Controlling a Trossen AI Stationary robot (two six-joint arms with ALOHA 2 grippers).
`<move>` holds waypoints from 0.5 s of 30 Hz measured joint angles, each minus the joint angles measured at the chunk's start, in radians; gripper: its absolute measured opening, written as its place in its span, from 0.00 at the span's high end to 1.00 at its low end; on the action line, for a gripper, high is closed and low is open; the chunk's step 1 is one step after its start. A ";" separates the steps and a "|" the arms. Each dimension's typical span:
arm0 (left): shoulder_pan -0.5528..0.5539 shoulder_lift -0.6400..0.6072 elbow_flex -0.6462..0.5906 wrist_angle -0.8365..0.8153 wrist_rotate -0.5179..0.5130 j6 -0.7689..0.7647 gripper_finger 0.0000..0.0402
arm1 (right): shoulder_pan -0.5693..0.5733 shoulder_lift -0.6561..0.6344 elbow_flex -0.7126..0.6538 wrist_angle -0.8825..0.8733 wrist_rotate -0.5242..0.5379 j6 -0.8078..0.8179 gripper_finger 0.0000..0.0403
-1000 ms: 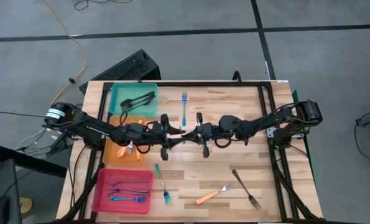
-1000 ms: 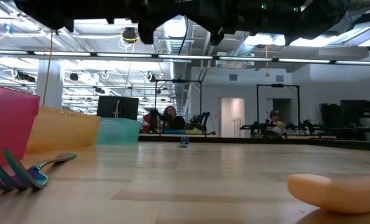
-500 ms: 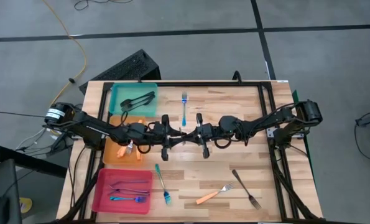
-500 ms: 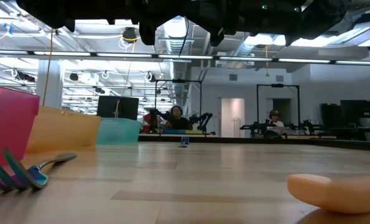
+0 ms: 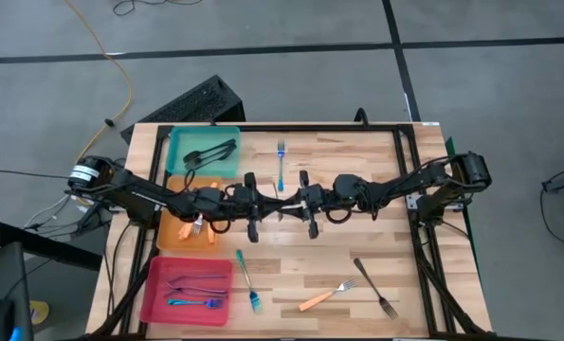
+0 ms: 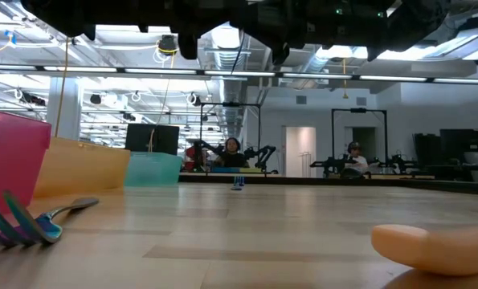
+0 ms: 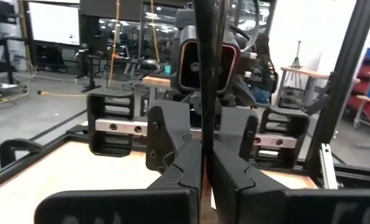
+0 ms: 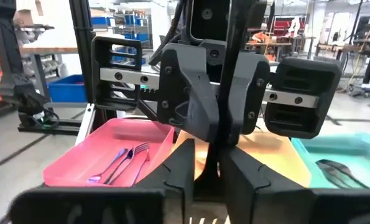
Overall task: Sort silverware by color (type)
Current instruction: Put the black fork into the blue bin
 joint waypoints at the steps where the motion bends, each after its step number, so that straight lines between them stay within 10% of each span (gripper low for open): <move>1: 0.002 -0.004 0.000 -0.006 -0.006 -0.005 1.00 | 0.000 0.000 0.000 0.000 0.000 0.014 0.74; 15: 0.070 -0.072 0.265 -0.608 -0.007 0.048 1.00 | -0.035 -0.003 0.002 -0.021 0.003 0.038 0.35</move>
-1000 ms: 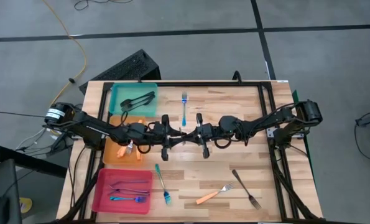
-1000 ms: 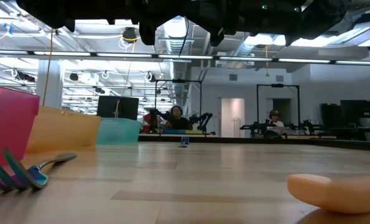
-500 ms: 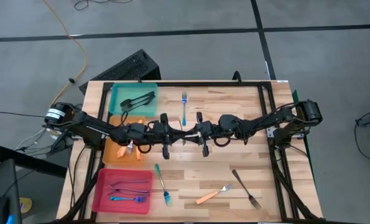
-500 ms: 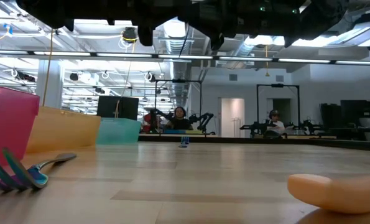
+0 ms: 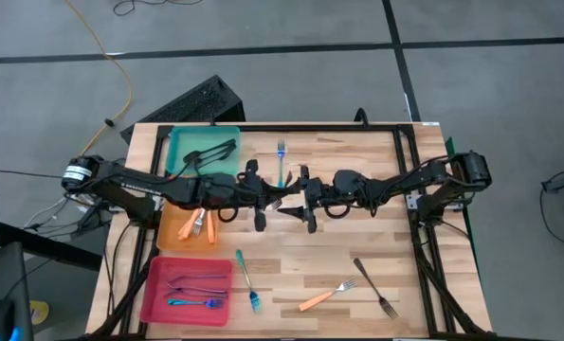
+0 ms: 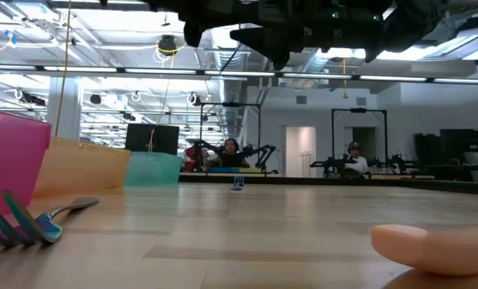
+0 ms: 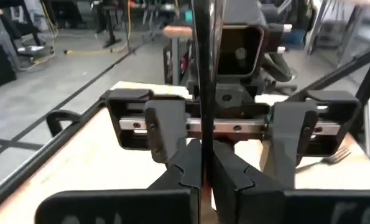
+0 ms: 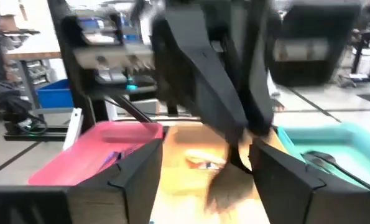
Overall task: Sort silverware by color (type)
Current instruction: Put the black fork into the blue bin
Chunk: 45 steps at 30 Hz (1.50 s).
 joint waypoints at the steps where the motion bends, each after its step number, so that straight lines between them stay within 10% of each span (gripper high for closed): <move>1: 0.001 0.000 0.024 -0.032 -0.006 0.007 1.00 | -0.006 0.000 0.000 -0.007 0.000 0.000 0.34; 16: 0.091 -0.002 0.186 -0.561 -0.348 -0.185 1.00 | -0.074 0.002 -0.001 -0.192 -0.006 0.001 0.33; 36: 0.601 -0.001 0.187 -0.990 -0.234 0.148 1.00 | -0.033 0.002 -0.001 -0.354 -0.006 -0.005 0.33; 45: 0.777 -0.001 0.187 -1.067 -0.174 -0.135 1.00 | -0.033 0.002 -0.001 -0.360 -0.006 -0.009 0.33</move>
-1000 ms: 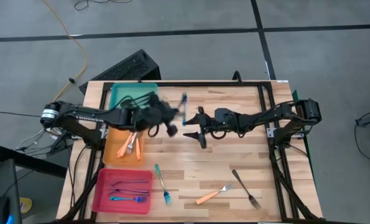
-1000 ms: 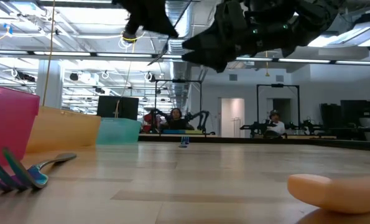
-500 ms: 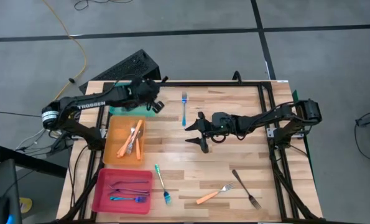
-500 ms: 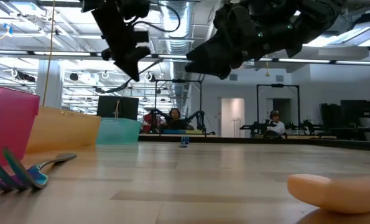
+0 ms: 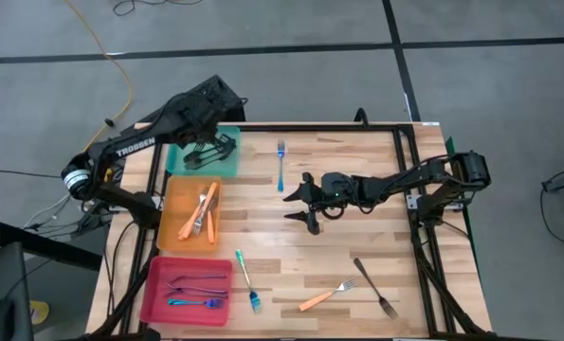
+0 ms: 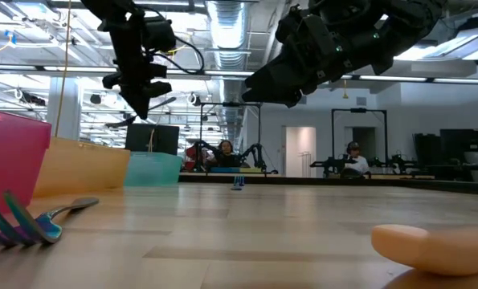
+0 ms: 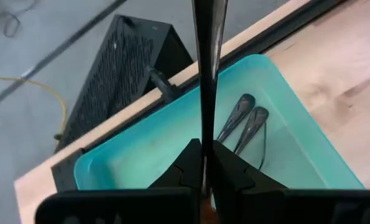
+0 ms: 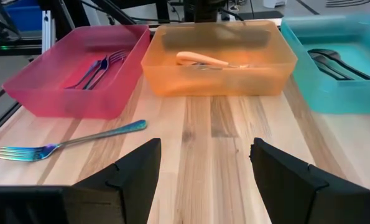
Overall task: Sort silverware by color (type)
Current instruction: Put the black fork into the blue bin
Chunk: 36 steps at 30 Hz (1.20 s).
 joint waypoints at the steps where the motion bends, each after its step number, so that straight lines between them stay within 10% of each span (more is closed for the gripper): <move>1: 0.007 0.000 0.000 0.004 0.014 0.013 1.00 | 0.000 0.000 0.000 0.001 0.000 0.000 0.33; 36: 0.103 0.245 -0.001 0.012 0.034 0.963 1.00 | 0.014 0.000 0.000 -0.049 0.001 0.010 0.33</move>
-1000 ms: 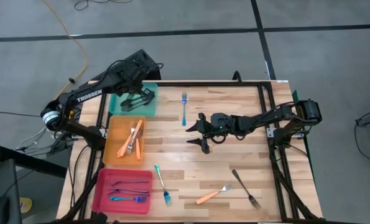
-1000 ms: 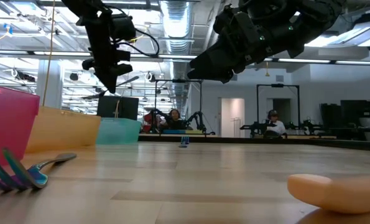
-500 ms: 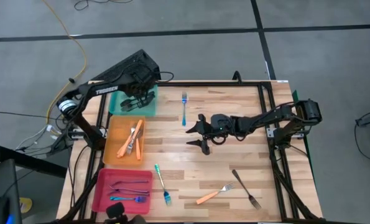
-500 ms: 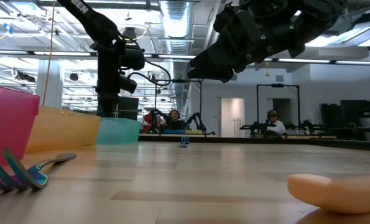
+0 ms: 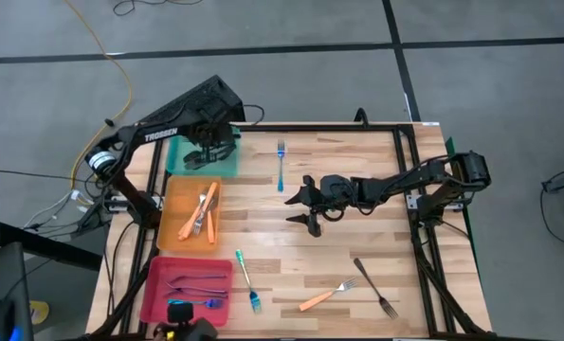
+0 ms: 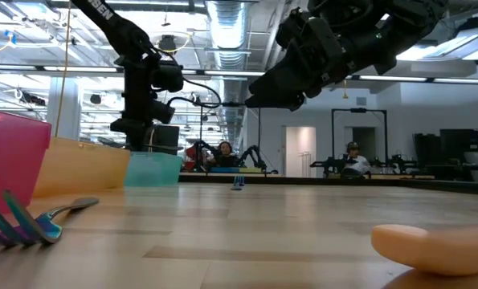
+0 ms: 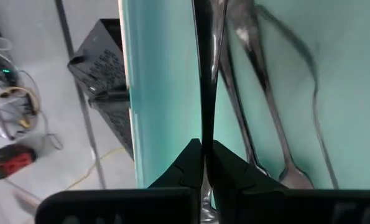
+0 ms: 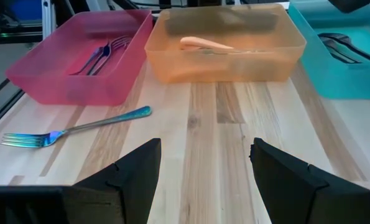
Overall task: Sort silverware by color (type)
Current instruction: Put the black fork into the blue bin
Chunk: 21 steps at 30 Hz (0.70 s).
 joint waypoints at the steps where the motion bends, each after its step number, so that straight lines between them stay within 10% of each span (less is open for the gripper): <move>1: 0.014 0.000 0.000 -0.002 0.008 -0.001 1.00 | 0.000 0.000 0.000 -0.002 0.000 0.000 0.33; 21: 0.099 -0.002 -0.057 0.026 0.098 0.057 1.00 | -0.001 0.000 0.000 -0.005 0.000 -0.001 0.33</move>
